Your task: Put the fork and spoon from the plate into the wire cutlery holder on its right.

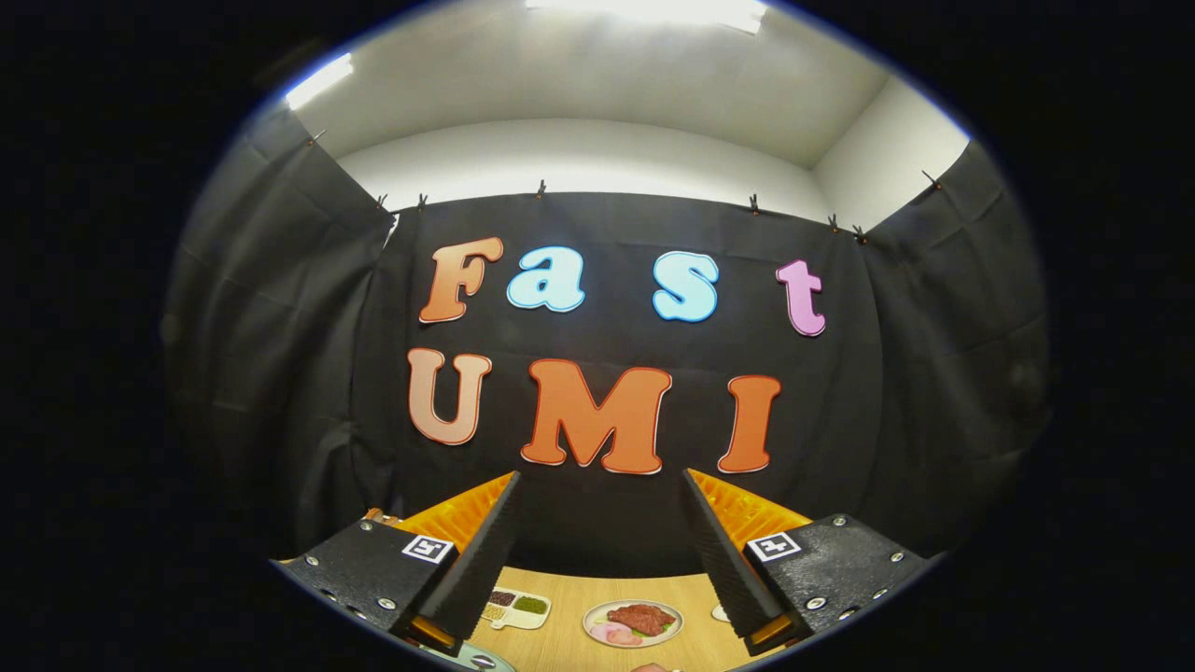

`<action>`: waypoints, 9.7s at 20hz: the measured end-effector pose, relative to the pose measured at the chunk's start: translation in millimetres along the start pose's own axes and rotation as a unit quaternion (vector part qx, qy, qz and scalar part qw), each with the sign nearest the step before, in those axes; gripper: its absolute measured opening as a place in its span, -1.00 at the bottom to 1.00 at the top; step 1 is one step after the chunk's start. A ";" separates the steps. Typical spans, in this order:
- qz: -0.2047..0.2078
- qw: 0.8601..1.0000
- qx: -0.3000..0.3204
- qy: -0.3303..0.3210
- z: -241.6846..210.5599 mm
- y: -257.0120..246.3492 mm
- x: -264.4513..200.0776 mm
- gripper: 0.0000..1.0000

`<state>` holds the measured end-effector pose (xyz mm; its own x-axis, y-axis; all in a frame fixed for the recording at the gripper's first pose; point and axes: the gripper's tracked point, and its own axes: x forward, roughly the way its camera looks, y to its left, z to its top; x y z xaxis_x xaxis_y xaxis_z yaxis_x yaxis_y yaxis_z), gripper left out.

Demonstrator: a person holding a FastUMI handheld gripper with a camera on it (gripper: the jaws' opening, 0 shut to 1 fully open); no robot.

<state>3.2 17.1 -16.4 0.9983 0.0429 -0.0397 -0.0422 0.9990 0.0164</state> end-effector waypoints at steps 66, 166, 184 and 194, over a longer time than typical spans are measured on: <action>0.076 0.749 0.041 0.657 -453.5 165.6 -130.6 -0.92; 0.098 0.763 0.018 0.638 -446.8 264.1 -135.2 0.30; 0.092 0.721 0.000 0.686 -477.5 268.8 -149.8 -0.89; 0.064 0.785 0.034 0.616 -427.2 209.6 -124.4 -0.89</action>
<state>-147.1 227.4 -434.9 0.1883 0.1667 -0.9679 -0.0944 0.9840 0.1511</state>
